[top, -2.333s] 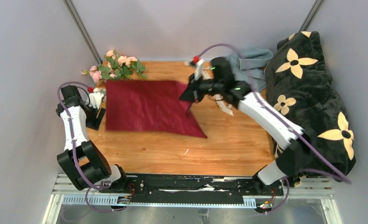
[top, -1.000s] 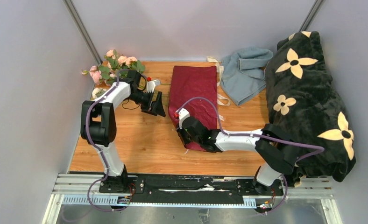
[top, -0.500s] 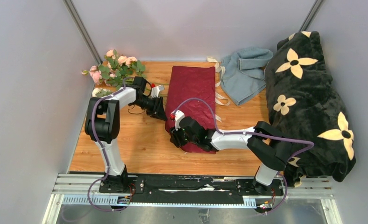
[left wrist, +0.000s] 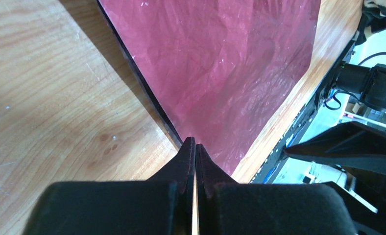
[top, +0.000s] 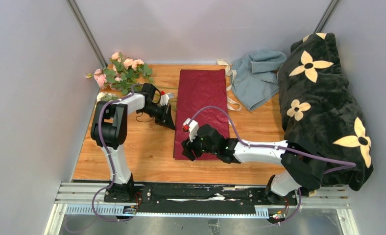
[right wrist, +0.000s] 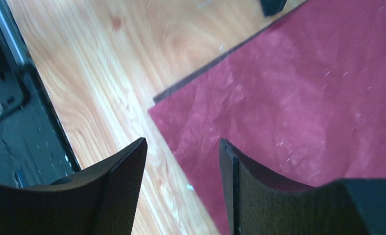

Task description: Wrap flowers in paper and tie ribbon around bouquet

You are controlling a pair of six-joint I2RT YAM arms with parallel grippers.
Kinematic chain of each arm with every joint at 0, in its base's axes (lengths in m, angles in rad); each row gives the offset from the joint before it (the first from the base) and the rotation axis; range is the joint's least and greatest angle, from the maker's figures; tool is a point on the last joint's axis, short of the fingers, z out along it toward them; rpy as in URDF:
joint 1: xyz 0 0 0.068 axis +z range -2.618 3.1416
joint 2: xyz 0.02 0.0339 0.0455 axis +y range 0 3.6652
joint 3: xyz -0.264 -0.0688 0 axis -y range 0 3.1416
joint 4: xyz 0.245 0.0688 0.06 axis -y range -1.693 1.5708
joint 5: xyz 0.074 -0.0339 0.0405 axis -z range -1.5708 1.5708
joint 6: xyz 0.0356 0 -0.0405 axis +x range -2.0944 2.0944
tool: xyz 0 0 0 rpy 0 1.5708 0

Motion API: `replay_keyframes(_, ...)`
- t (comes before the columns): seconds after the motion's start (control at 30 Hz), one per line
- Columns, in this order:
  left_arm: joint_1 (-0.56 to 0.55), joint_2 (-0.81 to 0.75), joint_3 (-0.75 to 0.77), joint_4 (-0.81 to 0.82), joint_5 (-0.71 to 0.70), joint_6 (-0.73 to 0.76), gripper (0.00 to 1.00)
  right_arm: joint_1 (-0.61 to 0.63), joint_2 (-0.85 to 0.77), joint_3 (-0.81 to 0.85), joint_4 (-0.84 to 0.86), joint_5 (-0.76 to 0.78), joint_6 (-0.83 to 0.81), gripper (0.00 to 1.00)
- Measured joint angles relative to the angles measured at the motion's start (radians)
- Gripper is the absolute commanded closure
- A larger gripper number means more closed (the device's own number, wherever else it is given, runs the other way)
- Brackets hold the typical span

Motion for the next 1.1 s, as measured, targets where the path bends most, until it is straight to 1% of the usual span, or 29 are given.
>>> replay_keyframes(0.1, 0.000, 0.006, -0.011, 0.001, -0.002, 0.000, 1.00, 0.032, 0.000, -0.045, 0.013, 0.002, -0.023, 0.37)
replay_keyframes(0.17, 0.000, 0.006, -0.016, 0.001, -0.008, 0.000, 1.00, 0.074, 0.002, -0.061, 0.017, 0.018, -0.068, 0.37)
replay_keyframes(0.27, 0.000, 0.006, -0.016, 0.000, -0.019, 0.001, 0.98, 0.139, 0.021, -0.057, 0.034, 0.054, -0.196, 0.37)
replay_keyframes(0.4, 0.000, 0.000, -0.002, -0.031, -0.056, 0.023, 0.95, 0.185, 0.119, 0.010, 0.026, 0.093, -0.358, 0.37)
replay_keyframes(0.53, 0.001, -0.040, 0.013, -0.056, -0.127, 0.051, 0.93, 0.187, 0.225, 0.103, 0.002, 0.108, -0.446, 0.37)
replay_keyframes(0.73, 0.003, -0.124, 0.012, -0.081, -0.217, 0.095, 0.91, 0.187, 0.293, 0.150, 0.000, 0.133, -0.491, 0.37)
replay_keyframes(0.87, 0.003, -0.126, 0.010, -0.090, -0.241, 0.106, 0.91, 0.187, 0.294, 0.152, 0.001, 0.172, -0.504, 0.40)
replay_keyframes(0.97, 0.004, -0.126, 0.010, -0.095, -0.247, 0.112, 0.90, 0.187, 0.294, 0.152, 0.000, 0.224, -0.505, 0.44)
replay_keyframes(1.1, 0.004, -0.126, 0.010, -0.097, -0.249, 0.116, 0.90, 0.187, 0.291, 0.148, 0.008, 0.287, -0.504, 0.46)
